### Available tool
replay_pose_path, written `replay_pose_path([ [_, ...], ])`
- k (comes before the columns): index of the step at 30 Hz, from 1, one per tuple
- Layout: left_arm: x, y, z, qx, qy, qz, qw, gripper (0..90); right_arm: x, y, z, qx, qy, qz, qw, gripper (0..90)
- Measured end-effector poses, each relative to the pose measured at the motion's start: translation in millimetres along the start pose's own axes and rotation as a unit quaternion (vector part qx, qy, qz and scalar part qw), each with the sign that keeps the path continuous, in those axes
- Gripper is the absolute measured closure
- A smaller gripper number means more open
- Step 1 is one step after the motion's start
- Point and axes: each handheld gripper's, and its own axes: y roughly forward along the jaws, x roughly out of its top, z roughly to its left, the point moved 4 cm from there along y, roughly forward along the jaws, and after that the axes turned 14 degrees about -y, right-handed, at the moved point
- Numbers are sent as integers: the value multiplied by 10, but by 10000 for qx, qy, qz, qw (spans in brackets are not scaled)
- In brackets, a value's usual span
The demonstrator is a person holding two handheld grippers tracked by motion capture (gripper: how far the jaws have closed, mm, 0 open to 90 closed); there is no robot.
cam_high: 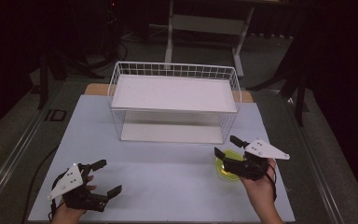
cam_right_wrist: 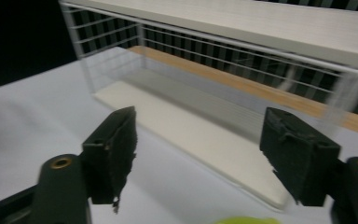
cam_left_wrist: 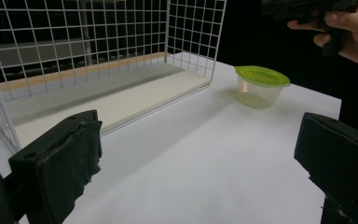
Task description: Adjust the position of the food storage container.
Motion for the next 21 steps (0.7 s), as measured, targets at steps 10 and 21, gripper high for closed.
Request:
replay_pose_path([
  [10, -2, 4, -2, 0, -16, 8, 10000, 15, -279, -60, -457, -636, 358, 388, 9966, 546],
  [21, -4, 14, -9, -22, -23, 16, 10000, 15, -773, -148, -728, -1016, 364, 1097, 9881, 830],
])
